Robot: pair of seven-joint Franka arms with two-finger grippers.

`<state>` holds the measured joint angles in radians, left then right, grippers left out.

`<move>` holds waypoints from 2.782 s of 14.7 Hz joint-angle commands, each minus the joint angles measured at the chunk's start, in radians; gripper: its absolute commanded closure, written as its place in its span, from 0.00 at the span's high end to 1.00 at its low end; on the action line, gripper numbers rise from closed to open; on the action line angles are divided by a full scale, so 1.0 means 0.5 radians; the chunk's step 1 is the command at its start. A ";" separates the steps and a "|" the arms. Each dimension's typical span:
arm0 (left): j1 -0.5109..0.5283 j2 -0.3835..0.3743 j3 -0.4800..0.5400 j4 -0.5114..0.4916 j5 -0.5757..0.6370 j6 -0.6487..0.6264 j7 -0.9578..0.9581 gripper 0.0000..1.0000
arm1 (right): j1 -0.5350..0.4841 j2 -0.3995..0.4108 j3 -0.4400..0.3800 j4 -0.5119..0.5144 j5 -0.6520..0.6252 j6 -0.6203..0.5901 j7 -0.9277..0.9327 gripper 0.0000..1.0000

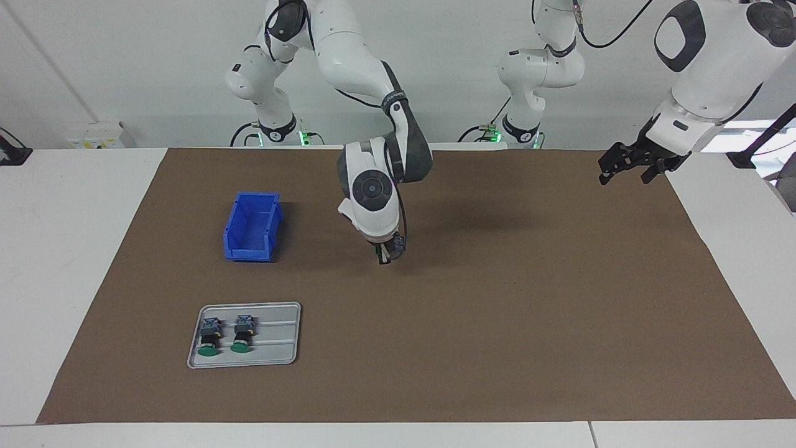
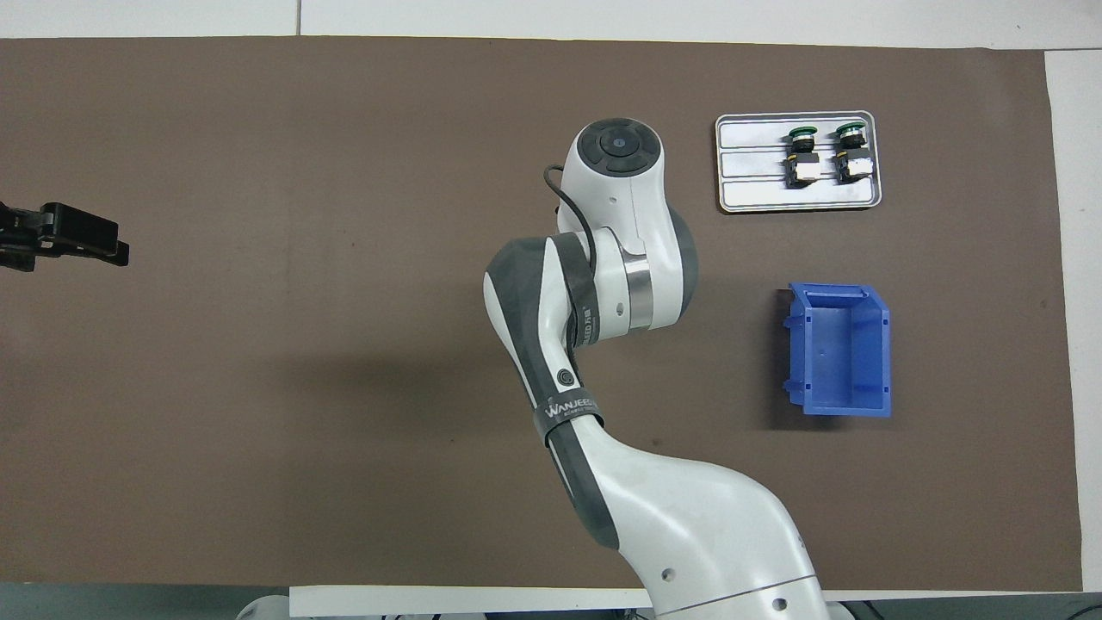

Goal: Place and press button with both arms

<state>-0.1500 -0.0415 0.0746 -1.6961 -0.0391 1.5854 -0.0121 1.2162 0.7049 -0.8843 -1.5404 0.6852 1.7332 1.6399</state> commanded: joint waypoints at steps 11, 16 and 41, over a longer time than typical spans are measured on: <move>0.002 -0.018 -0.002 -0.010 0.035 0.011 -0.003 1.00 | 0.267 -0.026 -0.137 -0.294 0.065 0.212 -0.046 0.44; 0.002 -0.021 -0.002 -0.016 0.035 0.020 -0.022 1.00 | 0.264 -0.023 -0.170 -0.270 0.047 0.121 -0.137 0.82; -0.896 0.389 -0.027 -0.237 -0.219 0.777 -4.163 1.00 | -0.733 -0.290 -0.674 0.424 -0.100 -0.773 -3.009 0.82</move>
<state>-0.5281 0.1104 0.0476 -1.8250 -0.1334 1.9406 -2.0344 0.8713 0.5648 -1.2385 -1.3557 0.6573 1.3686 0.1690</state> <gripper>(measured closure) 0.000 0.181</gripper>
